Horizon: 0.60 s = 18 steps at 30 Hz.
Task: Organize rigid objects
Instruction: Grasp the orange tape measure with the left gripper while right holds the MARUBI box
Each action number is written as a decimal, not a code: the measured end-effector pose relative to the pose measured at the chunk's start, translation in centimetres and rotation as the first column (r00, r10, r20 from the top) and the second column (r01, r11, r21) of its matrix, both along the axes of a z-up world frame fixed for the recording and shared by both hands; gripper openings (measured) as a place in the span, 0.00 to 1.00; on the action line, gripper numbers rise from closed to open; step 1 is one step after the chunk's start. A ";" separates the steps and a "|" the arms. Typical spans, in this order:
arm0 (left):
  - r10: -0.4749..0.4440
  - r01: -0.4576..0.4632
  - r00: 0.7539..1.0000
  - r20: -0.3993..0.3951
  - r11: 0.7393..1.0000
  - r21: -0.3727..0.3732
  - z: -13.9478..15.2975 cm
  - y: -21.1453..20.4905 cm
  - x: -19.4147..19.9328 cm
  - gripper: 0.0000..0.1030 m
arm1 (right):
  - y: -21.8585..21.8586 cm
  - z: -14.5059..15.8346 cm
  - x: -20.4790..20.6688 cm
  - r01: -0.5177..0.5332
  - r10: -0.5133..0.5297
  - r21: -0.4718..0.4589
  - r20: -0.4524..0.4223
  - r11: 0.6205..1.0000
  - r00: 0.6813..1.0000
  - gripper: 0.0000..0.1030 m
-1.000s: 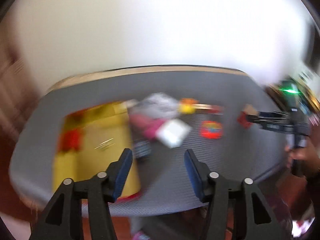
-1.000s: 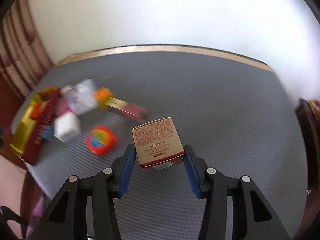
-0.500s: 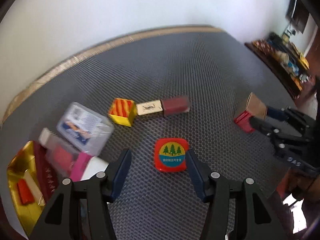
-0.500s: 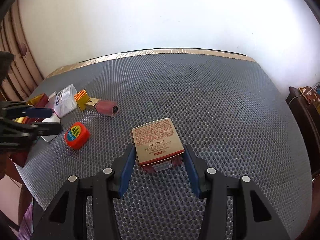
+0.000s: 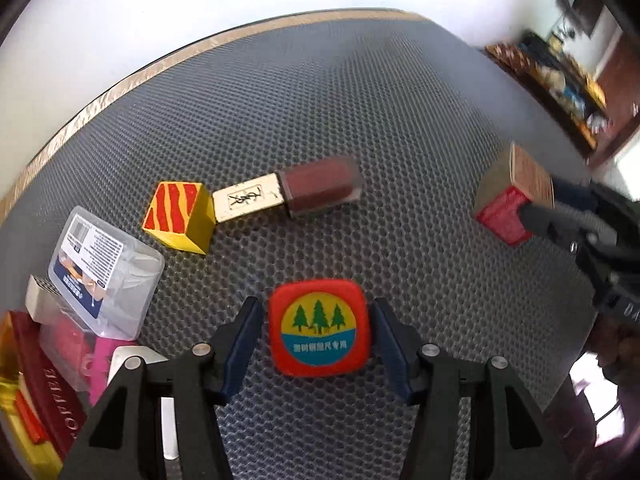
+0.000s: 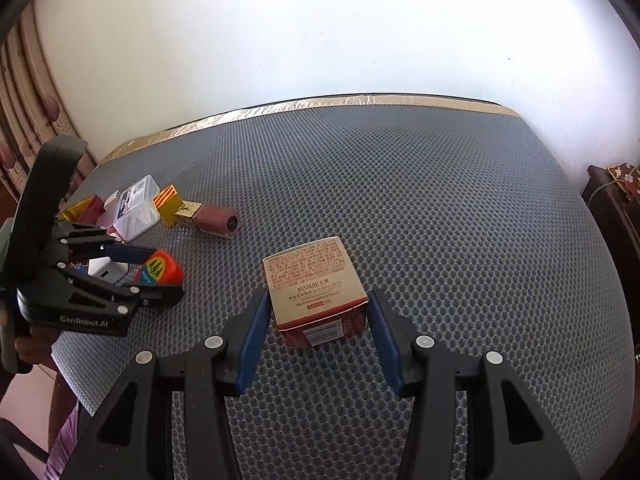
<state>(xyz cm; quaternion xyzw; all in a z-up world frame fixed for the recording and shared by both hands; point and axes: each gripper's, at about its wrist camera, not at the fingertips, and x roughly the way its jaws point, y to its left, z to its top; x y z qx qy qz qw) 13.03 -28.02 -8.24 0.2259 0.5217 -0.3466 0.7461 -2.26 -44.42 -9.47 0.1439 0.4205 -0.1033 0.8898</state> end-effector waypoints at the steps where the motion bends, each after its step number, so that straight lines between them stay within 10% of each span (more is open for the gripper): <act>1: 0.009 -0.009 1.000 0.009 1.000 -0.007 0.0 0.1 0.0 0.46 | 0.1 -0.1 0.2 -0.001 0.001 -0.002 -0.003 1.000 1.000 0.46; 18: 0.172 -0.162 0.984 0.046 0.972 -0.168 6.7 7.2 -8.9 0.46 | -0.2 -2.0 0.2 0.027 -0.024 0.038 -0.062 0.999 0.998 0.44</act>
